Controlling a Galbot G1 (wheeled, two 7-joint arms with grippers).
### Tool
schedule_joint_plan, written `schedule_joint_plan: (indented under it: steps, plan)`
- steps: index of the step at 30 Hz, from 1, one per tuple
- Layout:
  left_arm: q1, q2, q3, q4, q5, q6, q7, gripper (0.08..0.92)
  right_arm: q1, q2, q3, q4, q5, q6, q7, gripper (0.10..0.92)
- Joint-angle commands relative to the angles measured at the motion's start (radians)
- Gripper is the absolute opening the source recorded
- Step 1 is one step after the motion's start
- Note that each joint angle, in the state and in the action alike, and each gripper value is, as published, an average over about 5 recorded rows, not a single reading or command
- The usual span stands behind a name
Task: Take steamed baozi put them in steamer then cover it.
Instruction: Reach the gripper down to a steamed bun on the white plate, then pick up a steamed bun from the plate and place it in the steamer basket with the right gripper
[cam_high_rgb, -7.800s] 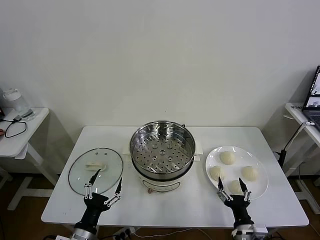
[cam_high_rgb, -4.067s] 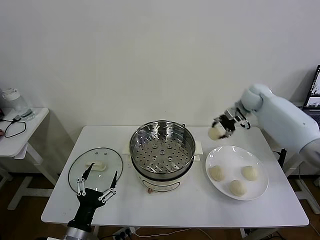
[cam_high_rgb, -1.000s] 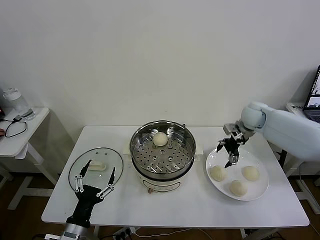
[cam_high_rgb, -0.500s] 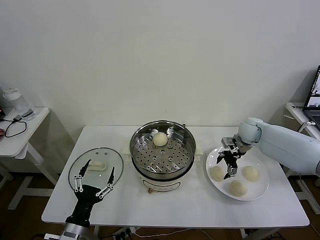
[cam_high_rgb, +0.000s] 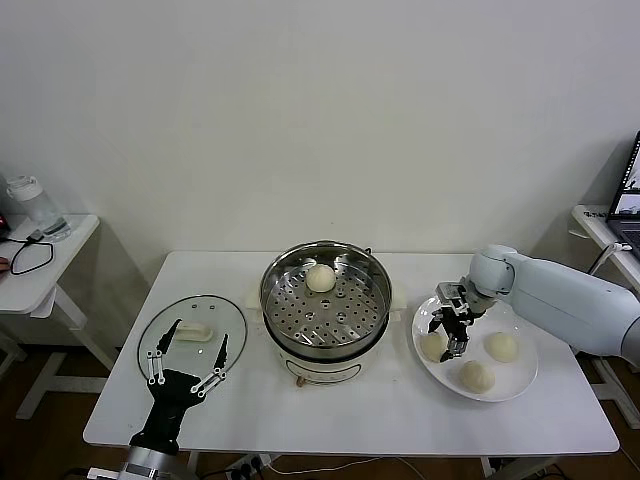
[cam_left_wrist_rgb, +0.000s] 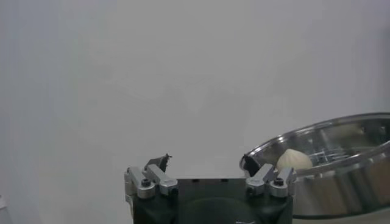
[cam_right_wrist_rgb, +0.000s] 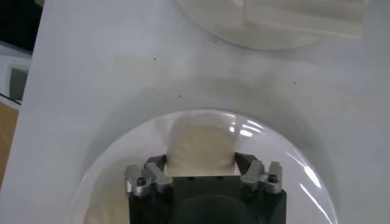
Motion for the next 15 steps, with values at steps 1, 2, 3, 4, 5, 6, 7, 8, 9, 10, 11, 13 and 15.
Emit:
schedule_joint_plan:
  steps: [1,2,3,4,5,6,7,8,9,10,11,13,15]
  plan:
    - [0.002,0.005,0.001,-0.005,-0.001,0.0,0.0,0.823,0.055,-0.026,-0.004,0.035,-0.001,-0.003,-0.009,0.684]
    - [0.002,0.006,0.001,-0.006,-0.001,0.0,0.0,0.823,0.079,-0.031,-0.006,0.042,0.001,-0.003,-0.02,0.676]
    - [0.003,0.008,0.002,-0.008,-0.001,0.0,-0.001,0.823,0.108,-0.034,-0.01,0.048,0.002,-0.002,-0.034,0.672]
    - [0.003,0.009,0.003,-0.01,-0.001,0.001,-0.001,0.823,0.144,-0.036,-0.017,0.051,0.003,0.0,-0.054,0.669]
    - [0.003,0.011,0.003,-0.012,-0.001,0.001,-0.001,0.823,0.181,-0.035,-0.027,0.053,0.002,0.003,-0.076,0.666]
    - [0.002,0.014,0.004,-0.014,-0.001,0.001,-0.001,0.823,0.233,-0.03,-0.042,0.052,0.005,0.007,-0.102,0.664]
    - [0.002,0.016,0.005,-0.016,-0.001,0.001,-0.001,0.823,0.294,-0.02,-0.062,0.048,0.013,0.012,-0.13,0.663]
    - [0.001,0.017,0.006,-0.017,-0.001,0.001,-0.001,0.823,0.351,-0.006,-0.083,0.043,0.021,0.017,-0.158,0.662]
    - [0.0,0.019,0.007,-0.019,-0.001,0.001,-0.001,0.823,0.407,0.011,-0.102,0.038,0.033,0.022,-0.182,0.663]
    - [-0.001,0.02,0.009,-0.019,-0.001,0.0,-0.001,0.823,0.469,0.034,-0.126,0.032,0.052,0.025,-0.207,0.663]
    - [-0.002,0.021,0.011,-0.02,-0.001,0.0,-0.001,0.823,0.519,0.06,-0.147,0.028,0.073,0.026,-0.226,0.664]
    - [-0.003,0.022,0.015,-0.021,-0.001,0.0,-0.002,0.823,0.595,0.114,-0.182,0.026,0.125,0.022,-0.247,0.666]
    - [-0.004,0.022,0.019,-0.023,-0.001,-0.001,-0.002,0.823,0.647,0.171,-0.215,0.034,0.19,0.007,-0.252,0.668]
